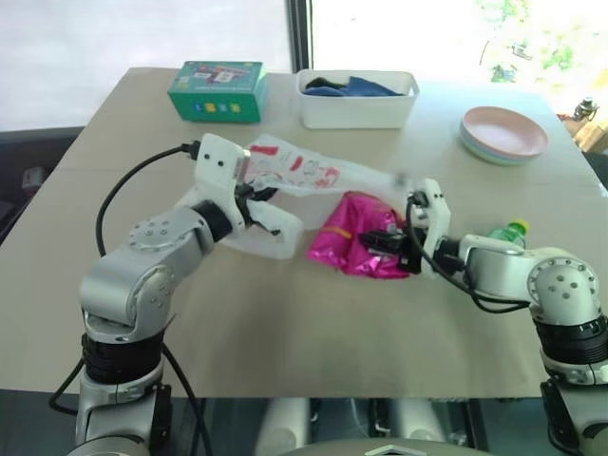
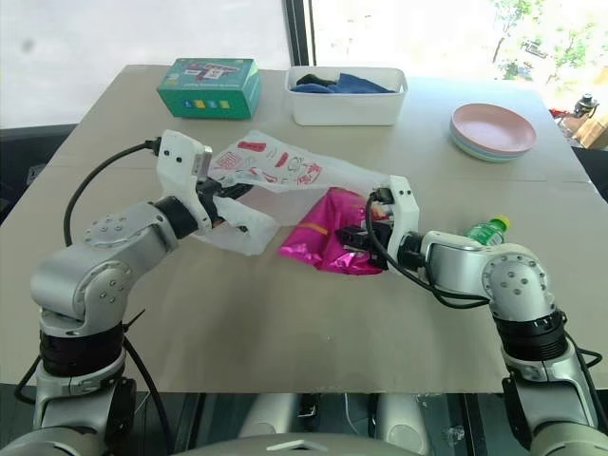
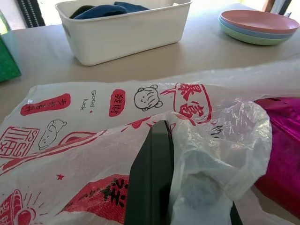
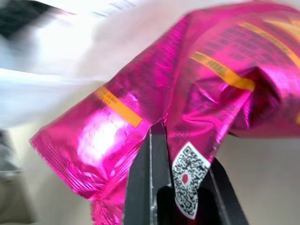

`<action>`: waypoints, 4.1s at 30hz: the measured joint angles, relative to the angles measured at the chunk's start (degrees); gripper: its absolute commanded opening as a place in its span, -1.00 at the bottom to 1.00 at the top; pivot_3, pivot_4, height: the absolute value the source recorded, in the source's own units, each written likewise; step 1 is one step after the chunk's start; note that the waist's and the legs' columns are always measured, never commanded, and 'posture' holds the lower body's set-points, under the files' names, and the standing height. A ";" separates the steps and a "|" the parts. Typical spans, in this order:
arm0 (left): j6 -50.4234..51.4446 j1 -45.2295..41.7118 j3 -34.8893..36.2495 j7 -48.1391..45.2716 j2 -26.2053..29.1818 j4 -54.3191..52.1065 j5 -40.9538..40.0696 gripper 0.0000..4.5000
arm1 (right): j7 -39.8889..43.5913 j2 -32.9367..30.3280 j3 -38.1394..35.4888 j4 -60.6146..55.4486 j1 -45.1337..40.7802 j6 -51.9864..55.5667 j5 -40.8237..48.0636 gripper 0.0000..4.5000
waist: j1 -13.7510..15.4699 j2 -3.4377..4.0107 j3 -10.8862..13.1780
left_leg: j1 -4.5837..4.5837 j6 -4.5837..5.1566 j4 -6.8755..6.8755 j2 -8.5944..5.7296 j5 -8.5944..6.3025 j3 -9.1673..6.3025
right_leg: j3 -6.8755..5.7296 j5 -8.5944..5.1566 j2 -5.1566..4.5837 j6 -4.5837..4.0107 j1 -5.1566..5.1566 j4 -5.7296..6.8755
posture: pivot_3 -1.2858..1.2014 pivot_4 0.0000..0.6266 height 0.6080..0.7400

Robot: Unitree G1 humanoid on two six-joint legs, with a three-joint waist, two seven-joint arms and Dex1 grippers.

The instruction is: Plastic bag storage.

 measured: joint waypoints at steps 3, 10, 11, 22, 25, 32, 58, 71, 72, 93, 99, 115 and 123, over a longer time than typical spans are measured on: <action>-2.21 -0.20 -0.89 -1.79 0.72 0.99 1.18 -1.00 | 4.18 -3.01 0.02 -0.96 -0.07 1.84 5.61 -0.94 | 0.03 0.00 0.00 | -0.01 0.01 0.00 0.02 -0.01 0.00 | 0.01 0.00 0.00 0.00 0.00 -0.01 | 0.03 -0.52 1.00; -3.70 -0.59 -0.89 -4.96 1.38 1.81 1.08 -1.00 | 13.39 -6.16 0.48 -2.39 -4.05 2.87 5.65 -0.94 | 0.05 0.00 0.01 | -0.02 0.04 0.02 0.02 -0.02 0.01 | 0.03 0.00 -0.02 0.00 -0.01 -0.01 | 0.03 -0.52 1.00; -3.74 -0.45 -0.90 -5.22 1.59 1.70 1.07 -1.00 | 14.22 -5.99 0.75 -2.39 -4.25 2.86 5.05 -0.94 | 0.04 0.00 0.01 | -0.02 0.04 0.01 0.03 -0.02 0.01 | 0.03 0.00 -0.02 0.00 -0.02 -0.02 | 0.03 -0.52 1.00; 0.59 3.52 3.03 -9.46 3.03 -5.42 -9.26 -1.00 | 15.42 6.52 7.63 4.56 -7.16 -3.28 -21.41 -0.94 | -0.04 0.00 0.00 | -0.06 0.02 0.03 0.01 -0.01 0.07 | 0.08 0.00 -0.19 0.00 -0.12 0.05 | 0.03 -0.52 1.00; 2.41 6.54 3.36 -10.04 5.39 -7.82 -11.14 -1.00 | 14.72 9.41 7.32 8.19 -8.56 -5.78 -27.22 -0.94 | -0.12 0.01 0.01 | -0.08 0.01 0.03 0.00 0.00 0.13 | 0.10 0.01 0.00 0.00 -0.20 0.08 | 0.03 -0.52 1.00; 3.90 8.33 3.23 -8.28 6.04 -9.70 -12.94 -1.00 | 13.15 16.93 4.75 15.11 -14.06 -9.03 -37.51 -0.94 | -0.06 0.03 0.02 | -0.06 0.00 0.03 0.01 0.00 0.11 | 0.07 0.01 0.07 0.00 -0.21 0.11 | 0.03 -0.52 1.00; 1.05 -0.15 2.23 7.96 -7.04 0.92 -5.84 -1.00 | 34.26 9.96 -4.21 -1.48 -11.85 -5.40 -45.47 0.98 | -1.02 0.14 0.09 | -0.08 -0.16 -0.12 0.01 0.10 0.14 | 0.17 0.02 0.10 -0.01 -0.29 0.12 | 0.03 -0.52 1.00; -4.01 -3.29 -1.15 4.94 -8.26 10.06 0.03 -1.00 | -1.07 5.21 -22.36 -24.70 -3.00 23.68 -58.47 0.98 | -0.15 0.12 0.08 | -0.07 -0.17 -0.10 0.06 0.10 0.24 | 0.33 0.02 0.05 -0.01 -0.35 0.17 | 0.03 -0.52 1.00; -4.17 -3.33 -1.43 4.72 -8.39 10.40 0.18 -1.00 | -5.39 8.97 -24.29 -24.66 -2.83 25.95 -60.88 0.98 | -0.15 0.12 0.07 | -0.06 -0.18 -0.11 0.06 0.11 0.25 | 0.33 0.02 0.08 -0.01 -0.35 0.17 | 0.03 -0.52 1.00; -1.60 -1.84 -1.61 5.20 -9.67 6.77 0.60 -1.00 | -34.67 23.68 -38.37 -0.04 -6.33 26.76 -52.43 0.39 | -0.75 -0.37 -0.46 | 0.07 -0.19 -0.09 0.04 0.12 0.23 | 0.15 0.02 0.20 -0.01 -0.18 0.16 | 0.03 -0.52 1.00; -1.49 -1.76 -0.62 5.42 -9.64 6.16 0.62 -1.00 | -27.36 6.21 -29.95 5.23 -2.96 27.71 -33.54 0.39 | -0.82 -0.18 -0.35 | 0.01 -0.14 -0.06 0.03 0.11 0.22 | 0.34 0.02 0.19 -0.01 -0.21 0.16 | 0.03 -0.52 1.00; 3.09 -1.77 0.81 -2.31 -7.88 -1.51 -11.25 -1.00 | -20.88 15.89 -0.76 18.29 -17.09 3.65 6.96 0.39 | -1.51 0.15 -0.05 | -0.11 0.00 -0.06 0.10 0.03 0.45 | 0.58 0.03 0.20 0.02 -0.44 0.15 | 0.03 -0.52 1.00; 8.29 3.93 6.04 -4.90 -0.73 -7.45 -22.59 -1.00 | -4.39 22.95 -0.22 40.93 -26.54 -4.93 -13.34 0.39 | -1.56 0.17 -0.02 | -0.13 0.03 -0.06 0.05 0.01 0.42 | 0.53 0.04 0.19 0.02 -0.43 0.11 | 0.03 -0.52 1.00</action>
